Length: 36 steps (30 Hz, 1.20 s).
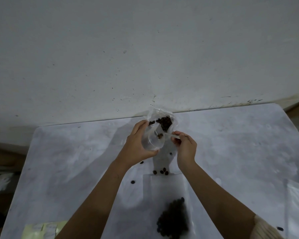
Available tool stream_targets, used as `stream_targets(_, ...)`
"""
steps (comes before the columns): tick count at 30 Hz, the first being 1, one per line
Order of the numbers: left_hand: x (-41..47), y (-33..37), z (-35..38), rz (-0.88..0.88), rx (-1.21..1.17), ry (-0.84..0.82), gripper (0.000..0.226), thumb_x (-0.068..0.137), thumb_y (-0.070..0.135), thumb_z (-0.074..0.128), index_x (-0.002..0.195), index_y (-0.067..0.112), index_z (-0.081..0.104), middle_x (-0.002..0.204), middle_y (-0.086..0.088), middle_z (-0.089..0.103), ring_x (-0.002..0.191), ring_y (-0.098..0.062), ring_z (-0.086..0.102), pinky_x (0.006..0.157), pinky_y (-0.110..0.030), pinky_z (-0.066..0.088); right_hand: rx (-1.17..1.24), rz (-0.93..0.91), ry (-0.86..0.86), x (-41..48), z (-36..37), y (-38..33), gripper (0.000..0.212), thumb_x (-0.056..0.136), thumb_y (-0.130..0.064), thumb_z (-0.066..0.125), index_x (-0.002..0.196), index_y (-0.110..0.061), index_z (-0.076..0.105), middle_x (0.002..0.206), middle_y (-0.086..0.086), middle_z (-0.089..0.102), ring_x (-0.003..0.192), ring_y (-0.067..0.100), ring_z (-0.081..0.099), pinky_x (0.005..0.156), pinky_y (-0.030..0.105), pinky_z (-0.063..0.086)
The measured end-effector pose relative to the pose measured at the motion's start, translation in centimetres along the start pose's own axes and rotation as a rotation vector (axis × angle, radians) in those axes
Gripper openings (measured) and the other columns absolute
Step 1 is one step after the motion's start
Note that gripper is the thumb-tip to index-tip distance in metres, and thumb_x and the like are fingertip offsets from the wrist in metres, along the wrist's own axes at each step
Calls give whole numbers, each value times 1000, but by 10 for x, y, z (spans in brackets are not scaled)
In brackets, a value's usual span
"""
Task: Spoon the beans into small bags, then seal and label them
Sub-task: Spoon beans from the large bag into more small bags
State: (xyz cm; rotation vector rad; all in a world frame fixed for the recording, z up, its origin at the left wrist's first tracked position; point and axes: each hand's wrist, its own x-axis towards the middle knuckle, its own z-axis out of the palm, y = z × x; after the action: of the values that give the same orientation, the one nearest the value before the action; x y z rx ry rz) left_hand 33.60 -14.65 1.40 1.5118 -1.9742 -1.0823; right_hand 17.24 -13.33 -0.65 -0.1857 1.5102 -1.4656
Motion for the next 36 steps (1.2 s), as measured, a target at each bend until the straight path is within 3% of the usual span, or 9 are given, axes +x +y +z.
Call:
stream_targets(6, -2, 0, -4, -29, 134, 100, 98, 66, 47, 79, 145, 20, 27, 147, 14, 20, 133, -5, 27, 112, -40, 29, 45, -81, -28, 2, -8, -19, 27, 95, -2, 45, 76, -4, 64, 80, 9, 65, 69, 15, 61, 71, 21, 54)
stream_targets(15, -2, 2, 1, -124, 293, 125, 104, 68, 51, 76, 147, 16, 19, 153, 5, 14, 134, -20, 30, 106, -39, 28, 43, -302, -5, -7, -32, -66, 27, 95, -4, 45, 75, -8, 63, 77, 10, 66, 58, 11, 58, 56, 18, 48)
stream_targets(20, -1, 8, 2, -111, 270, 105, 102, 66, 48, 77, 146, 15, 22, 151, 6, 16, 132, -20, 32, 104, -39, 29, -46, -371, -158, -17, -31, -71, 25, 95, -3, 46, 77, -6, 63, 79, 12, 66, 56, 12, 57, 56, 19, 48)
stream_targets(24, -2, 10, 1, -92, 264, 103, 100, 66, 48, 77, 144, 15, 24, 149, 7, 18, 129, -19, 35, 101, -37, 29, -96, -432, -297, -23, -27, -67, 24, 95, -1, 45, 79, -3, 63, 82, 12, 66, 60, 15, 57, 60, 21, 48)
stream_targets(29, -6, 6, -2, -75, 244, 109, 98, 66, 47, 77, 144, 17, 26, 147, 6, 21, 128, -19, 36, 100, -36, 29, -50, -480, -241, -15, -32, -66, 26, 96, -6, 45, 82, -10, 67, 83, 4, 69, 70, 21, 58, 68, 26, 50)
stream_targets(36, -10, 2, -2, -43, 62, 62, 98, 64, 49, 78, 144, 23, 27, 143, 21, 21, 131, -9, 32, 109, -43, 35, -431, -602, -251, -14, -26, -30, 22, 96, -12, 49, 109, -10, 66, 103, 1, 67, 96, 16, 64, 87, 22, 51)
